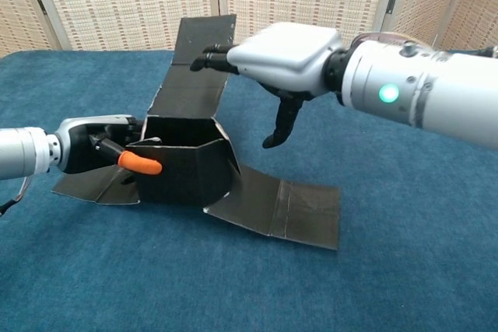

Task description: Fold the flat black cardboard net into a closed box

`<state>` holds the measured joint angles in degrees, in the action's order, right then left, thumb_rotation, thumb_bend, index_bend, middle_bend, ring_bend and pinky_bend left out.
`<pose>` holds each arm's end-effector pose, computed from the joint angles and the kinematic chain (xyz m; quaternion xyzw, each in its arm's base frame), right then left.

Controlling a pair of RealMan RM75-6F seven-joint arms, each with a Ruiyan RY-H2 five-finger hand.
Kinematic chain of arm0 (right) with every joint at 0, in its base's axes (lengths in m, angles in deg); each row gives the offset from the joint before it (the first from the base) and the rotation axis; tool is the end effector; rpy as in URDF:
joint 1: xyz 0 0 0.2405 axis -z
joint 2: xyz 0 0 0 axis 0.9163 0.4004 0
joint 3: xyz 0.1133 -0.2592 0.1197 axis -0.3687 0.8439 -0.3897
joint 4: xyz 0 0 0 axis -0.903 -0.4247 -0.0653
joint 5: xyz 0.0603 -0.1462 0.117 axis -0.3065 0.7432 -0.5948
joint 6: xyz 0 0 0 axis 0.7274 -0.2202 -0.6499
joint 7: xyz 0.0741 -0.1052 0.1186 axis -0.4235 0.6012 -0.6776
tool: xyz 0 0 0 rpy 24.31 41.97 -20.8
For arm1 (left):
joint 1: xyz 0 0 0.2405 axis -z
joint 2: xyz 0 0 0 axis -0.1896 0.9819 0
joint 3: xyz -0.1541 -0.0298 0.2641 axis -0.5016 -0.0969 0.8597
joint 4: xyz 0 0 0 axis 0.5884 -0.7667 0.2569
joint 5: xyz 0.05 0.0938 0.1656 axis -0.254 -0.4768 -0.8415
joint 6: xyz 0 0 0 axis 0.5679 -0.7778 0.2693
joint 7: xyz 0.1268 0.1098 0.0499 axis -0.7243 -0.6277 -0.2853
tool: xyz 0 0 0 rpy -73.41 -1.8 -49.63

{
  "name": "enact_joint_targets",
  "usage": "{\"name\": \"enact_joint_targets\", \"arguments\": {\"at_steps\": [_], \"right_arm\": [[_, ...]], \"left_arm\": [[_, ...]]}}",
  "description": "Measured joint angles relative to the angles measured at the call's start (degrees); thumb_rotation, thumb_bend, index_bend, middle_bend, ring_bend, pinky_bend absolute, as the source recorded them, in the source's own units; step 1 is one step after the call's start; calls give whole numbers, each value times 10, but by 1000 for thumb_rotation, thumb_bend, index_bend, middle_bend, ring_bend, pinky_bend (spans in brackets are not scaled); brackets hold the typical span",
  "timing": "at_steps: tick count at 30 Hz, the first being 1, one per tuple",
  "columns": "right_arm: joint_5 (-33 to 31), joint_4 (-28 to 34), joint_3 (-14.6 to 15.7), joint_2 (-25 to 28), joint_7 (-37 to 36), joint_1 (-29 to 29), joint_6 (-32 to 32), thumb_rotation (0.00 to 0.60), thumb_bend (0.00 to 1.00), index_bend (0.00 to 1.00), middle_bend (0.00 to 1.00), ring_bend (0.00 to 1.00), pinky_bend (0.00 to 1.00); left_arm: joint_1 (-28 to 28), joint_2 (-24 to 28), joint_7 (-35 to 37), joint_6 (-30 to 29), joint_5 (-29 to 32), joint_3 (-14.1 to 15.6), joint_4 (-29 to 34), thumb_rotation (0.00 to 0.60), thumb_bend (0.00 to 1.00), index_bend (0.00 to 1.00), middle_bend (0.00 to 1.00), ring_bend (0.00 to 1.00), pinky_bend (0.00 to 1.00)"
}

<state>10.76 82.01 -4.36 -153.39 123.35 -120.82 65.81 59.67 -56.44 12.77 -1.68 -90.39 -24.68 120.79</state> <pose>-0.0578 -0.3828 -0.0177 0.8442 -0.1593 0.3804 0.3423 -0.2330 0.4116 -0.0342 -0.4742 -0.7828 -0.3955 0.0773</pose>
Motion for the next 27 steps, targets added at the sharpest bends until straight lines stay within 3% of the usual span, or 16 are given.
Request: {"name": "enact_joint_targets", "arguments": {"at_steps": [11, 20, 27], "right_arm": [[174, 37, 20, 92, -276, 107, 150, 600, 39, 0, 5, 704, 1000], [248, 8, 28, 108, -448, 184, 294, 600, 39, 0, 47, 707, 1000], [256, -9, 13, 77, -462, 199, 308, 600, 38, 0, 66, 712, 1000]], "left_arm": [[-7, 71, 233, -37, -28, 7, 37, 600, 162, 356, 365, 562, 753], [-3, 116, 464, -90, -67, 24, 35, 600, 161, 338, 356, 561, 754], [7, 137, 599, -142, -101, 41, 32, 600, 160, 333, 351, 561, 754]]}}
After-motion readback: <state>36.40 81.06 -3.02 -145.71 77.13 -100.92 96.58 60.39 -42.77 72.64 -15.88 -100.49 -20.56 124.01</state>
